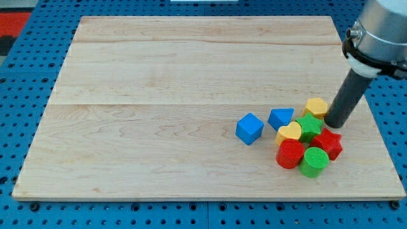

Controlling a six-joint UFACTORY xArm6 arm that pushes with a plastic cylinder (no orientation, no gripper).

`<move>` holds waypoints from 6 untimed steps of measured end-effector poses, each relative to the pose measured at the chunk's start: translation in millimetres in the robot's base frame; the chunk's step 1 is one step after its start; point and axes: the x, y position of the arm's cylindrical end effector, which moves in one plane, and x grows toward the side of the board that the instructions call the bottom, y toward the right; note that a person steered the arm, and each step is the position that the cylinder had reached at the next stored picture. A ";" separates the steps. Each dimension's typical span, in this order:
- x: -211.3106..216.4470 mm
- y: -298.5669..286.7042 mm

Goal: Move blue block slightly towards down

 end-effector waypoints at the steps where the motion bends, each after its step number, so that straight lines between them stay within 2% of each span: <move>1: -25.6 0.0; 3: -59.7 -10.2; 6: -48.3 -105.3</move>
